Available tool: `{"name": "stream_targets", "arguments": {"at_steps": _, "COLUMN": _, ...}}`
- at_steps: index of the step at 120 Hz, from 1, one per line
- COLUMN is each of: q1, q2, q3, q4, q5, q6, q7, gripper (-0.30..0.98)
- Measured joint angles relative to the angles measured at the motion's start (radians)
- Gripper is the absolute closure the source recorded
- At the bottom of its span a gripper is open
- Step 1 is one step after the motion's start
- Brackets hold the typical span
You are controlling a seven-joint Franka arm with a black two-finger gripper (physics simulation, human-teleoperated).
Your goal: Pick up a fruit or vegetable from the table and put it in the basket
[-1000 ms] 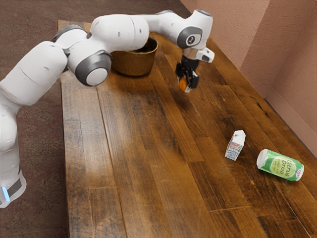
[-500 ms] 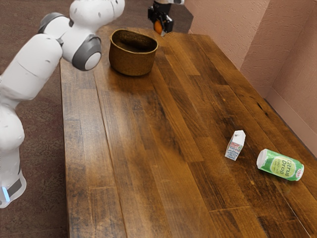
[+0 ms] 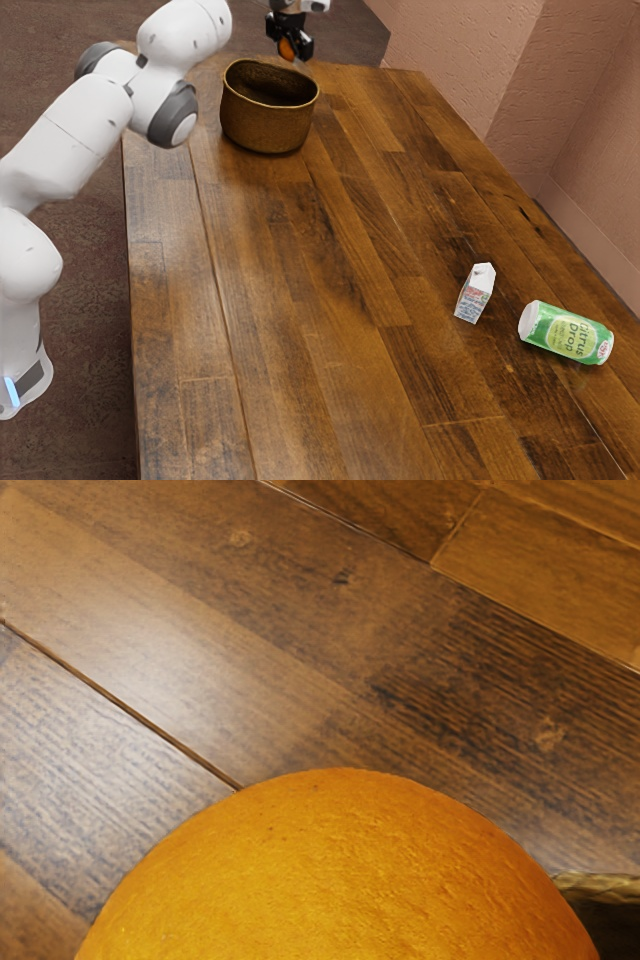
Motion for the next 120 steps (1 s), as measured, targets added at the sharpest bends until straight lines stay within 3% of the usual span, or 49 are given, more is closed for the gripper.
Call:
{"name": "stream_targets", "arguments": {"at_steps": 31, "q1": -0.017, "q2": -0.044, "q3": -0.009, "q4": -0.056, "q5": 0.001, "q6": 0.04, "q7": 0.007, "gripper": 0.44}}
{"name": "stream_targets", "arguments": {"at_steps": 61, "q1": -0.109, "q2": -0.191, "q3": 0.008, "q4": -0.29, "q5": 0.005, "q6": 0.088, "q7": 0.01, "gripper": 0.44}}
{"name": "stream_targets", "arguments": {"at_steps": 81, "q1": -0.182, "q2": -0.253, "q3": 0.068, "q4": -0.392, "q5": 0.007, "q6": 0.106, "q7": 0.01, "gripper": 0.44}}
{"name": "stream_targets", "arguments": {"at_steps": 88, "q1": -0.193, "q2": -0.262, "q3": 0.071, "q4": -0.407, "q5": 0.006, "q6": 0.11, "q7": 0.01, "gripper": 0.4}}
{"name": "stream_targets", "arguments": {"at_steps": 103, "q1": -0.199, "q2": -0.272, "q3": 0.072, "q4": -0.429, "q5": -0.002, "q6": 0.113, "q7": 0.012, "gripper": 0.16}}
{"name": "stream_targets", "arguments": {"at_steps": 120, "q1": -0.191, "q2": -0.271, "q3": 0.065, "q4": -0.432, "q5": -0.007, "q6": 0.114, "q7": 0.015, "gripper": 0.06}}
